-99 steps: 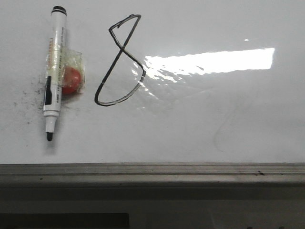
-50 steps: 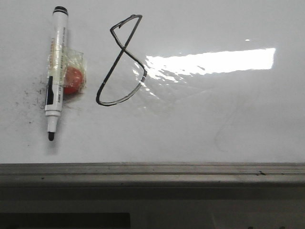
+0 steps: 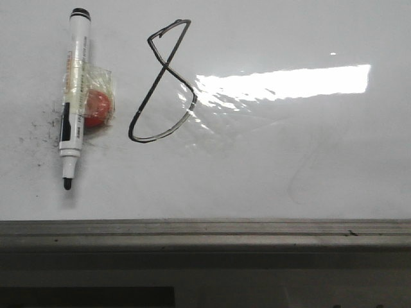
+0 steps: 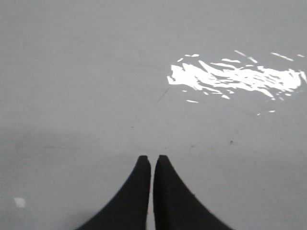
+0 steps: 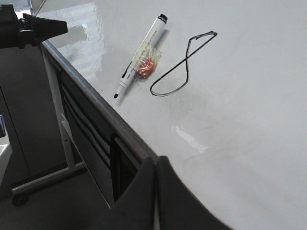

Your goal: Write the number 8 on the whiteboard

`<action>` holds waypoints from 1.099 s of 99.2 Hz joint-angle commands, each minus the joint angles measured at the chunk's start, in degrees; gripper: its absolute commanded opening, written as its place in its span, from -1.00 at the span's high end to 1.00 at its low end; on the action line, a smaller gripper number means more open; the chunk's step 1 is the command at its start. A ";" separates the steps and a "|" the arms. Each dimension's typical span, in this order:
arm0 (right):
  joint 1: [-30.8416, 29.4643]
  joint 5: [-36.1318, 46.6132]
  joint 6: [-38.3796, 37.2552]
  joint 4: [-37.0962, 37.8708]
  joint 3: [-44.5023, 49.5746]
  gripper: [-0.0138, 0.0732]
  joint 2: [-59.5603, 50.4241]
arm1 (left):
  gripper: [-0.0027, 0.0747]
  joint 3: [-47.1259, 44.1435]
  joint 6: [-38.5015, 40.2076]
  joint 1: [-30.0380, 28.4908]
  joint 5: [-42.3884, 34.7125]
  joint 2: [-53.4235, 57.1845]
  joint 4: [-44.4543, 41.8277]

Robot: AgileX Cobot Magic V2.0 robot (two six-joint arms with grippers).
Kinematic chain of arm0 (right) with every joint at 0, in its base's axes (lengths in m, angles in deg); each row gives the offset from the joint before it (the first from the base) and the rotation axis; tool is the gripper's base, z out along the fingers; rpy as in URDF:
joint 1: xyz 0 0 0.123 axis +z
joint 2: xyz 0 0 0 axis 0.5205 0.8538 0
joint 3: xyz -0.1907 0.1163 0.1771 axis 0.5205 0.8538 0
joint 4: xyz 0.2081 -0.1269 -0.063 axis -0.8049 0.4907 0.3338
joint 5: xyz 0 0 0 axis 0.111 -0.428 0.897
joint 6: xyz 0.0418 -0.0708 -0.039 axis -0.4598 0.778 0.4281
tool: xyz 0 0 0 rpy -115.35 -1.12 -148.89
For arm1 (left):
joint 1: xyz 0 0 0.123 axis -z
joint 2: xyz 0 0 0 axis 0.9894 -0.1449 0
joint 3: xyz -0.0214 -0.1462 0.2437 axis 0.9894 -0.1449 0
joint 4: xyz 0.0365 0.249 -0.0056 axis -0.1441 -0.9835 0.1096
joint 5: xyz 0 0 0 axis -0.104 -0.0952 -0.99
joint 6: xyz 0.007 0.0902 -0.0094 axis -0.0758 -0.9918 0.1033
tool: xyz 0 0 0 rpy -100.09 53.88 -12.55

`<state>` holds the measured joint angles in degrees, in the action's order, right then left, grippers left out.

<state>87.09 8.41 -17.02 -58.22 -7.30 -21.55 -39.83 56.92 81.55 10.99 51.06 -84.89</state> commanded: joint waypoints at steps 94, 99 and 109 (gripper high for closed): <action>-0.01 4.01 0.37 0.95 -1.40 0.83 0.42 | 0.98 -1.82 -7.16 -0.68 9.22 1.78 0.98; -0.01 4.01 0.37 0.95 -1.40 0.83 0.42 | 0.98 -1.82 -7.16 -0.68 9.22 1.78 0.98; -0.01 4.01 0.37 0.95 -1.40 0.83 0.42 | 0.98 -1.82 -7.16 -0.68 9.22 1.78 0.98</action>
<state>87.09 8.36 -17.02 -58.22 -7.17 -21.55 -39.83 49.84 80.99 23.13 51.06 -84.59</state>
